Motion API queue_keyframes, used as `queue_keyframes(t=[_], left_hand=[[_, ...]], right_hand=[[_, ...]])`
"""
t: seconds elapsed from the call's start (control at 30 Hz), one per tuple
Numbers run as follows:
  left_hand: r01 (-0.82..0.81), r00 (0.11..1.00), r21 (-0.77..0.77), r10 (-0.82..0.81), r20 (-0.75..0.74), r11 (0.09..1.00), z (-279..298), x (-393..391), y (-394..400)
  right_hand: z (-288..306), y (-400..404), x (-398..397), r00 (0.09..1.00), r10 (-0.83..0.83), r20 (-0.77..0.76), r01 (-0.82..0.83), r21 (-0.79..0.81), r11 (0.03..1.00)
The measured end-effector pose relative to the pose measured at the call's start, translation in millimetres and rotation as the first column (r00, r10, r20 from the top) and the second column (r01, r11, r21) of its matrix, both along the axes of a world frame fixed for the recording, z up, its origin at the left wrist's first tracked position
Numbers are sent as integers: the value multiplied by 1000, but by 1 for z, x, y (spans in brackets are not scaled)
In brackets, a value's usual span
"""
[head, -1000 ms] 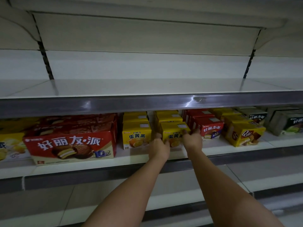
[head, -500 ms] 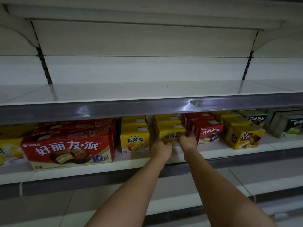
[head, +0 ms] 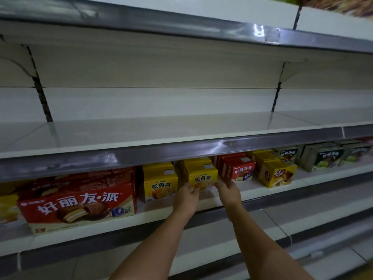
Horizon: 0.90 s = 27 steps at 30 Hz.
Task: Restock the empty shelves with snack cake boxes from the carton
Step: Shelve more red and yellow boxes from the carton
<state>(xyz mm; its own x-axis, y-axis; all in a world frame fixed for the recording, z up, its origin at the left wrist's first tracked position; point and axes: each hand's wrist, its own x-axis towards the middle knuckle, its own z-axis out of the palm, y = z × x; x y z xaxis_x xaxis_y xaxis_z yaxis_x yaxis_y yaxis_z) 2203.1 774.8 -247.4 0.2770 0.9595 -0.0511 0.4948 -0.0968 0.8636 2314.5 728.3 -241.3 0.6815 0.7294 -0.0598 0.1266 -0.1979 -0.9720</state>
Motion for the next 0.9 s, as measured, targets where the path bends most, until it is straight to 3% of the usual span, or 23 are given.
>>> queue_keyframes(t=[0.2,0.47,0.67,0.9], left_hand=[[62,998,27,-62,-8,998,-6,-32,-14],[173,984,64,-170,-47,983,-12,-58,-19],[188,982,71,-185,-39,980,-8,-22,-29],[155,988,47,-155,-1,987,-3,32,-44]], right_hand=[[-11,-31,-18,992,-106,-74,103,-46,994],[-22,-63,-46,981,-188,-52,185,-49,981],[-13,-78,-12,973,-228,34,230,-79,970],[-7,-84,47,987,-155,42,160,-148,976]])
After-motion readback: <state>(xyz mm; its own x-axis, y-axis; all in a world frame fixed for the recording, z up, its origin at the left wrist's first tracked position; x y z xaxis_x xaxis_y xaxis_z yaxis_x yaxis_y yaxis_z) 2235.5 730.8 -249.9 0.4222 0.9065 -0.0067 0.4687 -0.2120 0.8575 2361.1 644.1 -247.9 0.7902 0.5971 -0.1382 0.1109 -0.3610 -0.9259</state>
